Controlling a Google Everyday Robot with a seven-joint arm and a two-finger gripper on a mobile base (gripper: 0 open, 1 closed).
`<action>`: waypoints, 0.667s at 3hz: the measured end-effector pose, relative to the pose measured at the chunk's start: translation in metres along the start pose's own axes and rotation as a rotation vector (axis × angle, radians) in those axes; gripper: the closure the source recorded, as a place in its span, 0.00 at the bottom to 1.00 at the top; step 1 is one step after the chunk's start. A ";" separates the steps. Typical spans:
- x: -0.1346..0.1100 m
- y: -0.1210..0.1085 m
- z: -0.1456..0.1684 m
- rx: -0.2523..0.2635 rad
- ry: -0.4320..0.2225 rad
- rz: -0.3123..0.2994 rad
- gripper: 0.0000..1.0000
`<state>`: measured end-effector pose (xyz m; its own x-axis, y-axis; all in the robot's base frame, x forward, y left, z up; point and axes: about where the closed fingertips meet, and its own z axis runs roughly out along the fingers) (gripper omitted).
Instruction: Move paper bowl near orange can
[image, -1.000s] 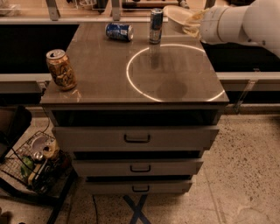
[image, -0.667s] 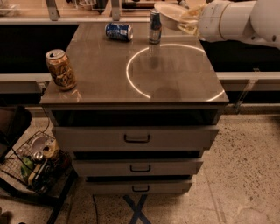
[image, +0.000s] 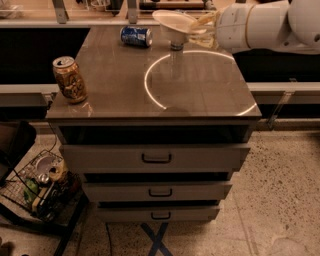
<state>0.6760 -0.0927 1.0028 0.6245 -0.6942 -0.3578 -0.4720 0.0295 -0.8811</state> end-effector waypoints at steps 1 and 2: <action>-0.040 0.009 0.004 -0.050 -0.139 -0.053 1.00; -0.048 0.015 0.005 -0.073 -0.167 -0.067 1.00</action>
Offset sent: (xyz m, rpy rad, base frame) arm -0.0268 0.0307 0.0050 0.0016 -0.0079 0.1567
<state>0.6418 -0.0555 1.0057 0.7479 -0.5636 -0.3507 -0.4657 -0.0690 -0.8822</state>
